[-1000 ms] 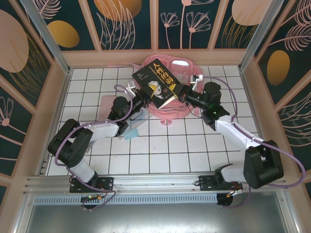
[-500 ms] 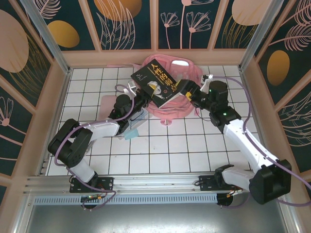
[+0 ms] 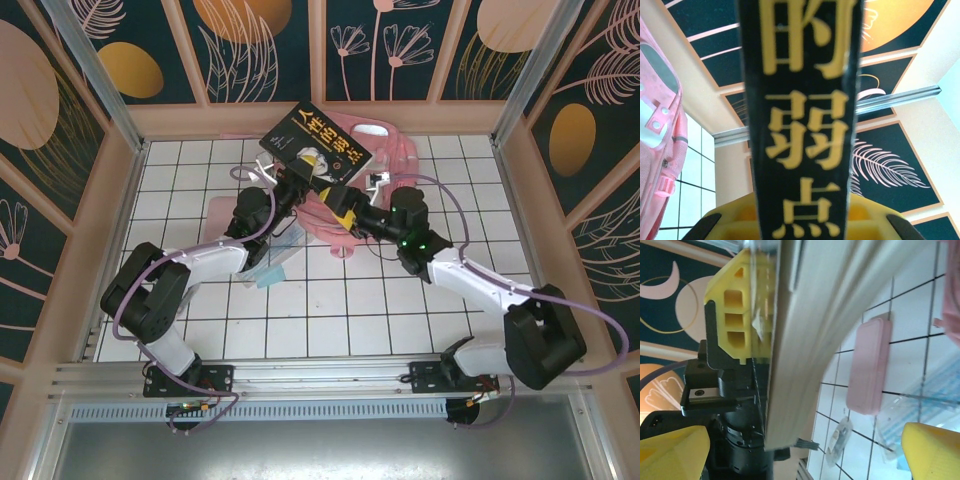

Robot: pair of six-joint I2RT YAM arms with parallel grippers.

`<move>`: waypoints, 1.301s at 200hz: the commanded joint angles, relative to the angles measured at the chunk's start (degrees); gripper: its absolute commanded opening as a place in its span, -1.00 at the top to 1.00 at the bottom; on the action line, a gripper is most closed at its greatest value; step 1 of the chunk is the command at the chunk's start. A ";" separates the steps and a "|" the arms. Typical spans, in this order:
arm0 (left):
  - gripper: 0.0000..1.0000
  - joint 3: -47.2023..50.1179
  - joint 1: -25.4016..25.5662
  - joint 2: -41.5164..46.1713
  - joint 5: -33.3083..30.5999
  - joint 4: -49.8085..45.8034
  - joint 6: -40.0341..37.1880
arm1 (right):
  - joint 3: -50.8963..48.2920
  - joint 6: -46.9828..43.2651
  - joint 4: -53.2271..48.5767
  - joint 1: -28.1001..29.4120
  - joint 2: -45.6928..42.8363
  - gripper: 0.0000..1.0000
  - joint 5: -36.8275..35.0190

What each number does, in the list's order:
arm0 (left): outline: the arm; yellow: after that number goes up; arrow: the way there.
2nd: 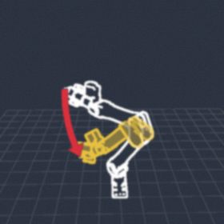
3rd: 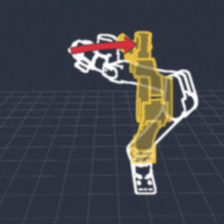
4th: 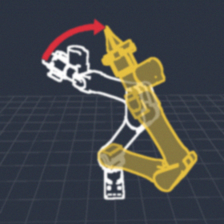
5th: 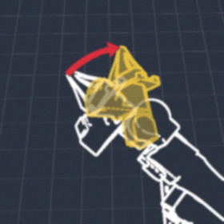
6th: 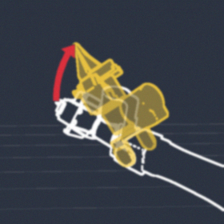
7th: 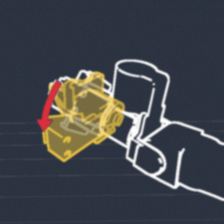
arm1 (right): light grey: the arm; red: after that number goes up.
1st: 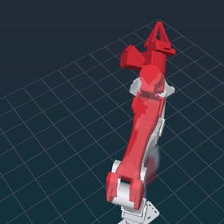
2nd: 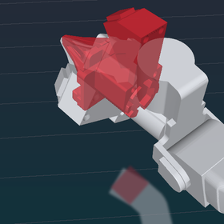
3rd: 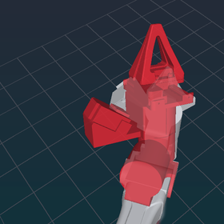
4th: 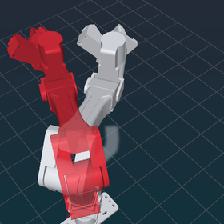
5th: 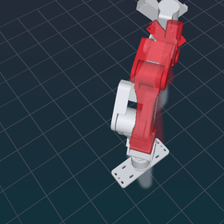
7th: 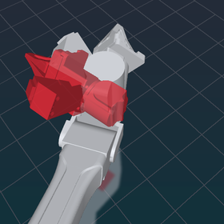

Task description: Pack the student bag

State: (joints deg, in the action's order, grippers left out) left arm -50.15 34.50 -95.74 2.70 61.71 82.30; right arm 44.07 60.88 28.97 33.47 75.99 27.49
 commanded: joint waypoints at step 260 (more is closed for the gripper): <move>-0.69 -25.73 0.41 -0.19 0.16 -72.14 -71.39 | -2.88 -21.53 -29.48 -26.83 -20.75 1.00 -13.00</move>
State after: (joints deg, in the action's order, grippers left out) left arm -68.45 34.83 -91.13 6.11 9.52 31.70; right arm 43.46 43.90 4.32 10.55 59.75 16.29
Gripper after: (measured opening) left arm 0.862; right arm 0.163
